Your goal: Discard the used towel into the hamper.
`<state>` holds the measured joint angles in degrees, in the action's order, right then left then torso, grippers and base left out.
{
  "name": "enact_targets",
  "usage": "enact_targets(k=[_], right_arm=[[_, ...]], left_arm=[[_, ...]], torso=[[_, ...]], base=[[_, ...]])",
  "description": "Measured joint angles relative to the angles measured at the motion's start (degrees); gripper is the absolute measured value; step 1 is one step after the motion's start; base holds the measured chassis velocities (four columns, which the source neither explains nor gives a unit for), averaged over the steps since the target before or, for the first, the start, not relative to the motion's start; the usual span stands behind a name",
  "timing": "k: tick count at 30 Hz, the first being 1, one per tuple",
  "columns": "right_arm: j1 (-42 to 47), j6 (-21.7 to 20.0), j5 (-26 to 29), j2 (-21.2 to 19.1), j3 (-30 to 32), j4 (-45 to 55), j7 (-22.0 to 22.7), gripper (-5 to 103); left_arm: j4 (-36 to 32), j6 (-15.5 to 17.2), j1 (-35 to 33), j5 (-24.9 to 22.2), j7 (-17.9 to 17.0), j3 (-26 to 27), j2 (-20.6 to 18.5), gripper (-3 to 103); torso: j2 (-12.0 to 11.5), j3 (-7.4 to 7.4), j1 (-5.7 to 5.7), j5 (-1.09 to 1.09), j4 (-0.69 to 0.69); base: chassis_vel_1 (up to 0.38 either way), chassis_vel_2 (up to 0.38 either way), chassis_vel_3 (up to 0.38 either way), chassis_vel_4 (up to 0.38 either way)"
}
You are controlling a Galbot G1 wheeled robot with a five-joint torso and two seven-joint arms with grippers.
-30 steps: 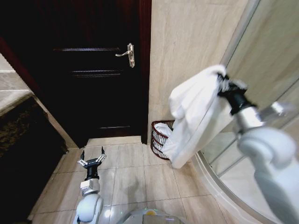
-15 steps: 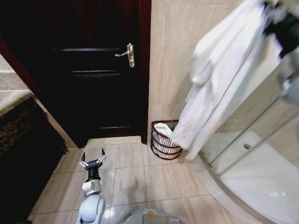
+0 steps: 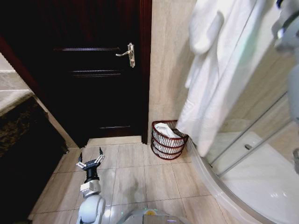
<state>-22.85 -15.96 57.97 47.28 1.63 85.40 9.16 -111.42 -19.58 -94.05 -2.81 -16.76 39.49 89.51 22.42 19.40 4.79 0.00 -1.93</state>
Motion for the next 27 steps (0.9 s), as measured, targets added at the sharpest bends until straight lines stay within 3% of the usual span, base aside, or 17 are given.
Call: enact_targets(k=[9, 15, 20, 27], right_arm=[[-1.04, 1.45, -2.54, 5.71, -1.97, -6.47, -1.20, 2], [9.22, 2.18, -5.26, 6.52, -0.13, -3.00, -0.91, 2], [22.96, 5.85, -9.78, 6.91, 2.34, -1.44, -3.10, 2], [31.95, 11.19, -14.23, 9.47, 3.58, -3.30, -4.66, 2]], left_arm=[[-0.13, -0.16, 0.28, 0.60, -0.37, -0.22, 0.56, 100], [-0.13, -0.44, 0.30, 1.15, -0.39, -0.67, 0.76, 100], [0.79, -1.05, 0.68, 1.90, -0.38, -1.23, 0.96, 100], [1.73, -1.20, 1.51, 2.36, -0.31, -1.73, 0.99, 100]], torso=[[0.00, -0.01, 0.00, -0.04, -0.01], [0.00, 0.00, 0.00, 0.02, -0.02], [0.00, 0.00, 0.00, 0.00, 0.00], [0.00, 0.00, 0.00, 0.00, -0.01]], base=[[0.000, 0.000, 0.000, 0.000], [0.000, 0.000, 0.000, 0.000], [0.000, 0.000, 0.000, 0.000], [0.000, 0.000, 0.000, 0.000]])
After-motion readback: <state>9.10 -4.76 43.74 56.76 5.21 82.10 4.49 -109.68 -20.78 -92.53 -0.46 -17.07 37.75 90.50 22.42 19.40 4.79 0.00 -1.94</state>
